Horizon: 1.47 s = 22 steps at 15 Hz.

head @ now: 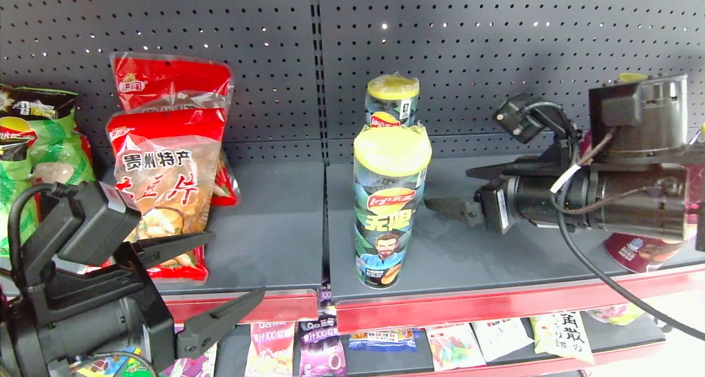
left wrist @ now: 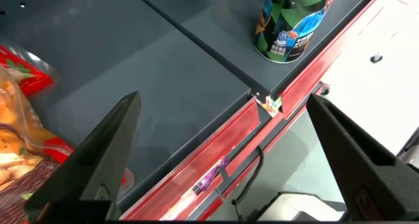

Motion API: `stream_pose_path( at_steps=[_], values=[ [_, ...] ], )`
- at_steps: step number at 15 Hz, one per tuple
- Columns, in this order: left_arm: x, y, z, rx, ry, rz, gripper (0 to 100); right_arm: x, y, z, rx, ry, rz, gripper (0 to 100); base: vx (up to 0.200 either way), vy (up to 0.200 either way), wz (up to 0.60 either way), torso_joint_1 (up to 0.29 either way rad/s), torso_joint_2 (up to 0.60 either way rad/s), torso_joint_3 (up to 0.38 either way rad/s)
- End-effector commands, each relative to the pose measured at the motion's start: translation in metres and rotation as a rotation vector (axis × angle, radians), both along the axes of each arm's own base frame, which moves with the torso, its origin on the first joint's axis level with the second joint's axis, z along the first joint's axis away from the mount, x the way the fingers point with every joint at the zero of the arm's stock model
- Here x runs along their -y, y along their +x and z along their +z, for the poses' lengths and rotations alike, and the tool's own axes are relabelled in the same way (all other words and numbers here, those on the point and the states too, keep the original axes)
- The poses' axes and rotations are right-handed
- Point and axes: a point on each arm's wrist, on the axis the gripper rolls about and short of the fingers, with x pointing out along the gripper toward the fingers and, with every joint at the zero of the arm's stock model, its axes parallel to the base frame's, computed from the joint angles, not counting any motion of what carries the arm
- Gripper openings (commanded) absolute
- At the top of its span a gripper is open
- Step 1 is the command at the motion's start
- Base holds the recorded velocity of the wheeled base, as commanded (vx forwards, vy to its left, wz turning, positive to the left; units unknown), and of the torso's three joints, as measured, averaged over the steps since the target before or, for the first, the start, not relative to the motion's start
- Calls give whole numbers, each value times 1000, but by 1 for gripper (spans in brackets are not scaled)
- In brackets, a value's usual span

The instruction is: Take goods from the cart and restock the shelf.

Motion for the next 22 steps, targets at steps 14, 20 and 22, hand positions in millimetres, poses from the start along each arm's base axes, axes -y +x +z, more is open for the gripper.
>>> stream_pose_path(
  at_steps=[14, 20, 22],
  values=[
    [50, 58, -16, -95, 103, -72, 100, 96, -176, -28, 190, 93, 50, 100, 0, 0, 0, 0, 0, 0],
    [72, 78, -23, -117, 123, -98, 100, 114, -195, -36, 269, 110, -74, 100, 0, 0, 0, 0, 0, 0],
    [78, 81, -24, -118, 125, -107, 100, 115, -196, -36, 274, 113, -96, 100, 0, 0, 0, 0, 0, 0]
  ],
)
